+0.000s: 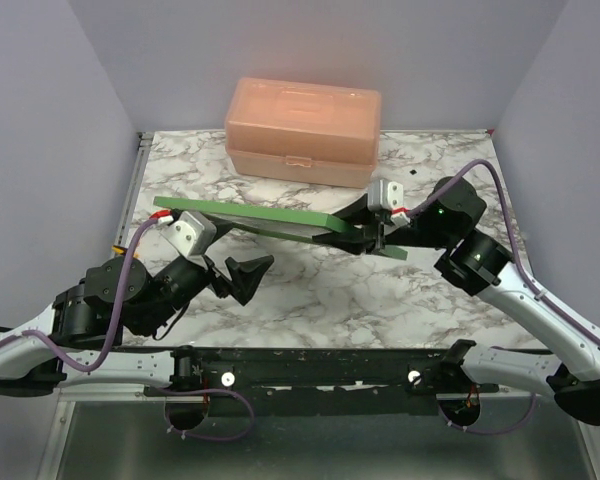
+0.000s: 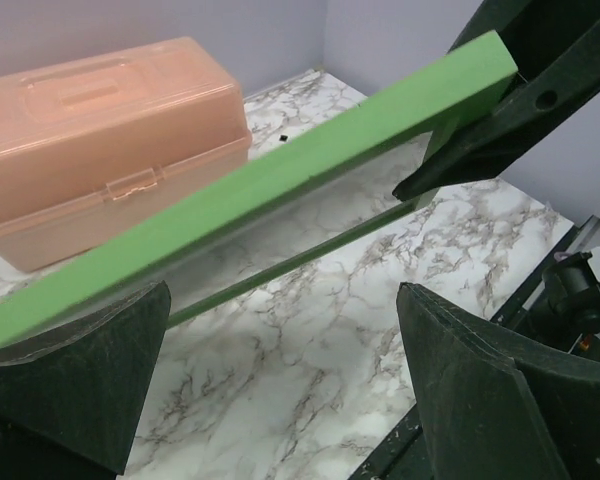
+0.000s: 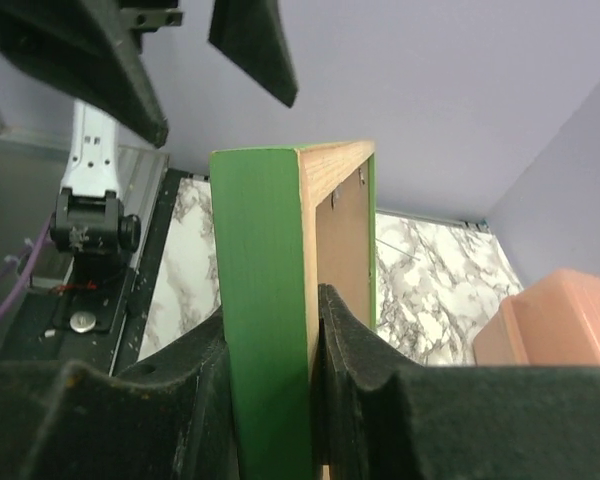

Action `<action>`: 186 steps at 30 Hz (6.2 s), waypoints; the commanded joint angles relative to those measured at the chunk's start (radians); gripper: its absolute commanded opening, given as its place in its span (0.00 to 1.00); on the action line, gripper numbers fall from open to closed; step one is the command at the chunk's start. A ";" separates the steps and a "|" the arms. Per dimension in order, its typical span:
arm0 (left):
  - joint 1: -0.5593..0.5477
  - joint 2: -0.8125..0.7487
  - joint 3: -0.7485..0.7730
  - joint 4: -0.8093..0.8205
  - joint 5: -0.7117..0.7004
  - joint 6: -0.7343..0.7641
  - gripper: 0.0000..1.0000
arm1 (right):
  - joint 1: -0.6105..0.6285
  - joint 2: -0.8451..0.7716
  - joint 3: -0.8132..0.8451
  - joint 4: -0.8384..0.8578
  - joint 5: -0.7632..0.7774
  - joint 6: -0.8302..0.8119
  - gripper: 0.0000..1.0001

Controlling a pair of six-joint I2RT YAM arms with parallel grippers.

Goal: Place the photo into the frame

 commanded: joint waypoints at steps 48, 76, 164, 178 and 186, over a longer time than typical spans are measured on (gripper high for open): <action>0.478 0.305 -0.395 0.088 0.521 -0.610 0.98 | -0.625 0.357 -0.696 0.225 0.274 0.931 0.08; 0.883 0.157 -0.800 0.117 0.729 -0.812 0.99 | -0.629 0.416 -0.407 -0.050 0.566 0.694 1.00; 0.778 1.269 0.119 0.083 0.925 -0.547 0.82 | -0.555 -0.318 -0.978 -0.504 0.048 1.008 0.96; 0.724 1.378 0.259 0.039 0.936 -0.538 0.82 | -0.551 -0.323 -0.961 -0.492 -0.010 1.016 0.96; 0.715 1.327 0.299 -0.099 0.734 -0.470 0.95 | -0.544 -0.282 -0.943 -0.433 -0.010 1.031 0.96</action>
